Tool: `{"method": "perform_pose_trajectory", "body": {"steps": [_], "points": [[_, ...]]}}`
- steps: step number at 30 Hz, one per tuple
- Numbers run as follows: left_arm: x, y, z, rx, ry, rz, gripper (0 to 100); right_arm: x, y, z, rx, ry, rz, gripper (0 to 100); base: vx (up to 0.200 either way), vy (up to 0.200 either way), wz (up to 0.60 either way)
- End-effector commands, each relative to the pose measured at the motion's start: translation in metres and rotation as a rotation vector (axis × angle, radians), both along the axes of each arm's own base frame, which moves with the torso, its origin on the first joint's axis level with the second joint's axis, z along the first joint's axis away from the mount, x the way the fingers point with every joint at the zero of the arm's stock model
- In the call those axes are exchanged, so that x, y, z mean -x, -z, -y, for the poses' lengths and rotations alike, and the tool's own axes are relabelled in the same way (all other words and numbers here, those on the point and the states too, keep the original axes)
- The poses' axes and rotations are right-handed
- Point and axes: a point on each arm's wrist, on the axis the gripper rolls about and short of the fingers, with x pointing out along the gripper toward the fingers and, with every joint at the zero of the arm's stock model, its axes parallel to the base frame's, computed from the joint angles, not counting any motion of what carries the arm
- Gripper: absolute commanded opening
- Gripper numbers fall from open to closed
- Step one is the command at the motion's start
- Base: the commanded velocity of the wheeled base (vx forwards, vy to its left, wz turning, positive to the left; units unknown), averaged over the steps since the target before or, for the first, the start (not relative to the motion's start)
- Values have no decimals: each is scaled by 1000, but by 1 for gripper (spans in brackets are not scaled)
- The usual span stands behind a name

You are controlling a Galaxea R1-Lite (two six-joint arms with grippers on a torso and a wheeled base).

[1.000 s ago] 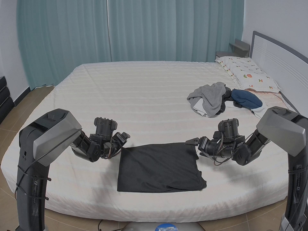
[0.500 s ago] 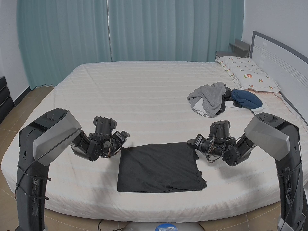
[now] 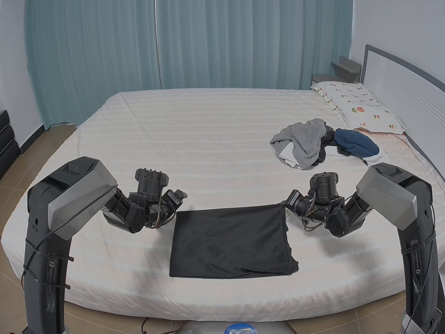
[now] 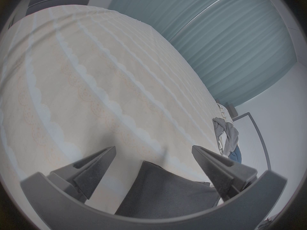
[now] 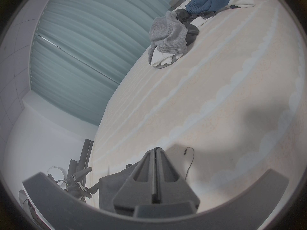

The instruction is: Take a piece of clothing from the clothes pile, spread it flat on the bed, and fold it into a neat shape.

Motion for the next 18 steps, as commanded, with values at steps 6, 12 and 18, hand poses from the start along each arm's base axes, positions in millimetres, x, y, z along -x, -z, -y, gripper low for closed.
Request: {"method": "perform_pose_trajectory", "body": {"steps": [6, 12, 18], "points": [[0, 0, 0, 0, 0, 0, 100, -3, 0, 6, -4, 13, 2, 0, 0, 0, 0], [0, -1, 0, 0, 0, 0, 100, -4, 0, 8, -5, 19, 3, 0, 0, 0, 0], [1, -1, 0, 1, 2, 0, 100, -2, -1, 8, -3, 18, -1, 100, 0, 0, 0]]}}
